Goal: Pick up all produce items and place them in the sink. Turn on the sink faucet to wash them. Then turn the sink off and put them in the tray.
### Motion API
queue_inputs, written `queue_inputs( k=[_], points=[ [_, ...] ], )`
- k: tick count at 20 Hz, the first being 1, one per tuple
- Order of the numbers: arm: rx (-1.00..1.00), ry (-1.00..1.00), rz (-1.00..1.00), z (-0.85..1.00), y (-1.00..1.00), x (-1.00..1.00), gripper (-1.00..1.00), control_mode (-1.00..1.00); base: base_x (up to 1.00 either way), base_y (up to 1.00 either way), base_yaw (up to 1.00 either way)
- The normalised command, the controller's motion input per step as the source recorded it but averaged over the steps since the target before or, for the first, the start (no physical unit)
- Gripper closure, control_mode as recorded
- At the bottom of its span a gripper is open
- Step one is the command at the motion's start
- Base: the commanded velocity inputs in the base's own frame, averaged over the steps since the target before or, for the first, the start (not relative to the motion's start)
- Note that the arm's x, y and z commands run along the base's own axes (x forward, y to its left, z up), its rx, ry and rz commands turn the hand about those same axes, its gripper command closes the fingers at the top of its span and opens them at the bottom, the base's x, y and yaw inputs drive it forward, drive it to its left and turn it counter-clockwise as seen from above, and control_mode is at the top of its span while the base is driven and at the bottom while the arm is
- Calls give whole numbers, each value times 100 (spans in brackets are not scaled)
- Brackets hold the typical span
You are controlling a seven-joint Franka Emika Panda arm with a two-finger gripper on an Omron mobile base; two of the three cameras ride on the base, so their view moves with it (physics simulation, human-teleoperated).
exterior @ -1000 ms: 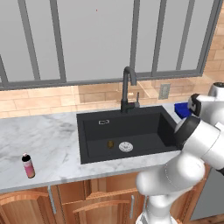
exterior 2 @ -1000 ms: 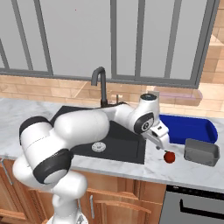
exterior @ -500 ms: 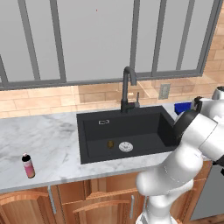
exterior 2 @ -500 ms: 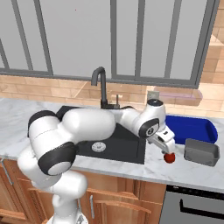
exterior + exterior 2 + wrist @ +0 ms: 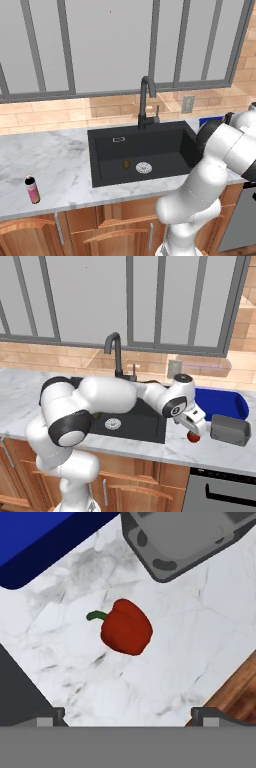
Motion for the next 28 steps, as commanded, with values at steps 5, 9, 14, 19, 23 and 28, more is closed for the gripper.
queue_inputs(
  k=[5,9,14,19,23,28],
  points=[
    [0,0,0,-10,-18,0,-100,-100,0,0,0],
    [0,1,0,-12,-13,7,-100,-100,0,0,0],
    [0,2,0,-16,-7,10,-100,-100,0,0,0],
    [0,4,0,-16,-5,15,-100,-100,0,0,0],
    [0,5,0,-14,-11,18,-100,-100,0,0,0],
    [0,4,0,-14,-16,14,-100,-100,0,0,0]
  ],
)
